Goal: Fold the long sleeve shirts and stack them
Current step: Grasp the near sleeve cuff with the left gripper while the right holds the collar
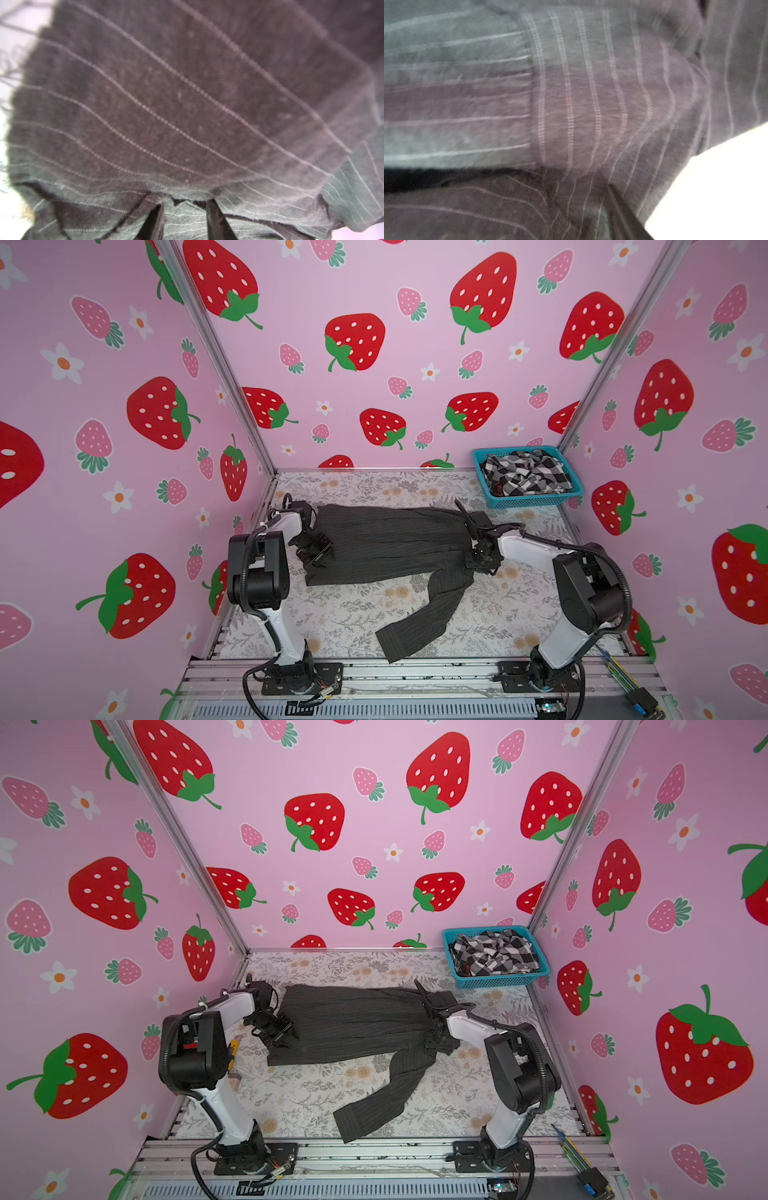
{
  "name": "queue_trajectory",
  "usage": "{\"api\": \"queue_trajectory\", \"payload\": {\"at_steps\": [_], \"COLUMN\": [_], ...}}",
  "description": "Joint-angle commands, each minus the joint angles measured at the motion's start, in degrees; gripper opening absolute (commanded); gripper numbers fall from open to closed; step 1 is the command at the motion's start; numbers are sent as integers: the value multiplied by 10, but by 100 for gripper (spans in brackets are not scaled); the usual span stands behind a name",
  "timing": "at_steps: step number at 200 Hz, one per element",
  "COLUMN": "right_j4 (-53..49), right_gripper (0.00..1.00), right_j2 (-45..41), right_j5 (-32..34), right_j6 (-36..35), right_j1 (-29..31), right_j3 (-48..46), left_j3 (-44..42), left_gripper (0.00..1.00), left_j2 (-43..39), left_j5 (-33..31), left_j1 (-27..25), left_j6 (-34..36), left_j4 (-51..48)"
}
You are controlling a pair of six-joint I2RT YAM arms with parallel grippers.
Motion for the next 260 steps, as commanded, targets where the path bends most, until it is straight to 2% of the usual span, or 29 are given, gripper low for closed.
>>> {"api": "queue_trajectory", "payload": {"at_steps": [1, 18, 39, 59, 81, 92, 103, 119, 138, 156, 173, 200, 227, 260], "right_j4": [-37, -65, -88, -94, -84, -73, -72, -66, -53, -48, -42, -32, -14, -4], "right_gripper": [67, 71, 71, 70, 70, 70, 70, 69, 68, 66, 66, 67, 69, 70], "right_j2": [-37, -57, -88, -115, -137, -144, -145, -148, -158, -164, -169, -173, -159, -153], "right_j5": [-13, -9, 4, 0, -29, -44, -55, -66, -68, -78, -79, -85, -103, -108], "right_j6": [3, 0, 9, 30, 54, 62, 67, 72, 81, 83, 85, 83, 76, 71], "right_j1": [2, 2, 1, -11, -32, -39, -42, -42, -42, -42, -43, -57, -80, -99], "right_j3": [39, 72, 88, 89, 78, 70, 65, 53, 31, 17, 3, -18, -32, -29], "left_j3": [29, 33, 17, -11, -35, -44, -65, -109, -96, -91, -103, -134, -140, -145], "left_gripper": [45, 53, 62, 65, 73, 74, 74, 80, 81, 74, 62, 64, 69, 68], "left_j2": [-52, -121, -207, -275, -315, -312, -304, -290, -258, -219, -180, -155, -151, -147], "left_j5": [-42, -76, -121, -147, -181, -181, -158, -90, -85, -79, -54, 18, 23, 16], "left_j1": [-31, -91, -208, -326, -454, -491, -507, -518, -536, -535, -534, -535, -538, -550], "left_j6": [23, 61, 101, 109, 117, 115, 109, 100, 98, 91, 88, 88, 82, 72], "left_j4": [-18, -49, -93, -124, -151, -174, -185, -177, -178, -173, -162, -135, -135, -152]}}
